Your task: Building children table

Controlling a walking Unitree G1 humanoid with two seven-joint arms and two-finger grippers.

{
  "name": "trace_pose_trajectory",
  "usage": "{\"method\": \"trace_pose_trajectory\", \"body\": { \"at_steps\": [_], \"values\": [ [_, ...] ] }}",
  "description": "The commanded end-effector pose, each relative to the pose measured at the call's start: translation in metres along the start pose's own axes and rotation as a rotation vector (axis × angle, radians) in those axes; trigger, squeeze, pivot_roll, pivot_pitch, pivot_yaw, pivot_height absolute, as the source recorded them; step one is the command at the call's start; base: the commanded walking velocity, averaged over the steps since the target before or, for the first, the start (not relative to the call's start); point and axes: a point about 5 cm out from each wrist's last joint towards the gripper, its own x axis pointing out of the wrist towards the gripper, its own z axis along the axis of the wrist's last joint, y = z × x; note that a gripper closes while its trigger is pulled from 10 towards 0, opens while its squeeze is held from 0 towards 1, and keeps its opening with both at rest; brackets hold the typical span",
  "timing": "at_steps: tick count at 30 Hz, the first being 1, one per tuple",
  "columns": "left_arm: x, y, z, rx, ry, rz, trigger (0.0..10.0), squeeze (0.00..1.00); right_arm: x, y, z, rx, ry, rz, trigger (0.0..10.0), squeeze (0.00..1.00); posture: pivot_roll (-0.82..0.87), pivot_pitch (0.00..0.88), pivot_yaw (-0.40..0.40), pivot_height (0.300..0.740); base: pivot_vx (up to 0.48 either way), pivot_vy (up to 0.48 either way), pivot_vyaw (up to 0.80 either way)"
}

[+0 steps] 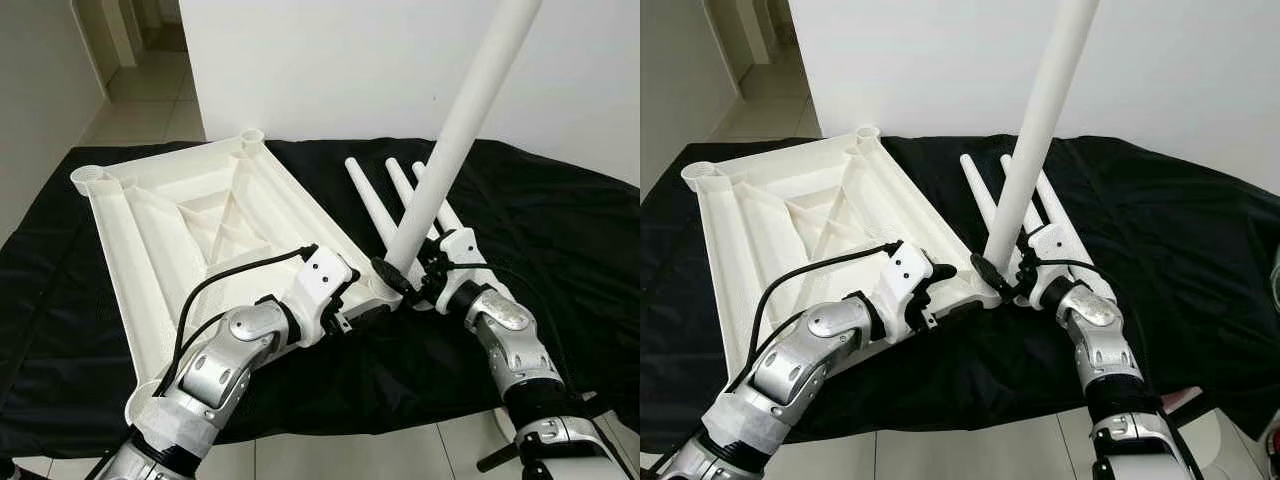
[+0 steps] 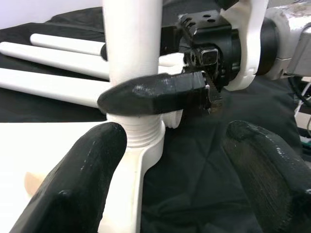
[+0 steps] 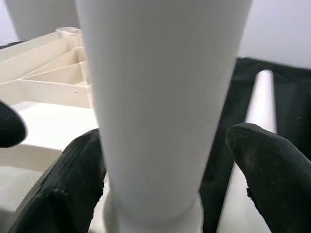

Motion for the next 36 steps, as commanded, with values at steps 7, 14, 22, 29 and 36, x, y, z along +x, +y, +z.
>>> {"method": "trace_pose_trajectory", "body": {
  "at_steps": [7,14,22,29,36],
  "values": [
    [0.000,-0.002,0.003,0.016,0.003,-0.007,10.0,0.00,0.009,-0.002,0.002,0.055,0.003,0.082,4.5,0.00,0.03,0.041,0.013,0.740,0.000,0.000,0.00],
    [0.001,-0.003,0.004,0.017,0.000,-0.004,10.0,0.00,0.015,-0.003,0.004,0.049,0.016,0.117,4.5,0.00,0.04,0.041,0.007,0.740,0.000,0.000,0.00],
    [-0.002,-0.002,0.004,0.012,-0.001,0.009,10.0,0.00,0.012,-0.004,-0.004,0.068,0.067,0.133,0.0,0.00,0.04,0.044,0.000,0.740,0.000,0.000,0.00],
    [-0.001,-0.003,0.004,0.009,-0.002,0.013,10.0,0.00,0.014,0.002,-0.007,0.098,0.061,0.104,10.0,0.00,0.04,0.047,-0.009,0.740,0.000,0.000,0.00],
    [0.000,-0.004,0.005,0.007,-0.007,0.011,10.0,0.00,0.024,0.012,-0.007,0.126,0.031,-0.096,10.0,0.00,0.04,0.040,-0.017,0.740,0.000,0.000,0.00]
  ]
}}
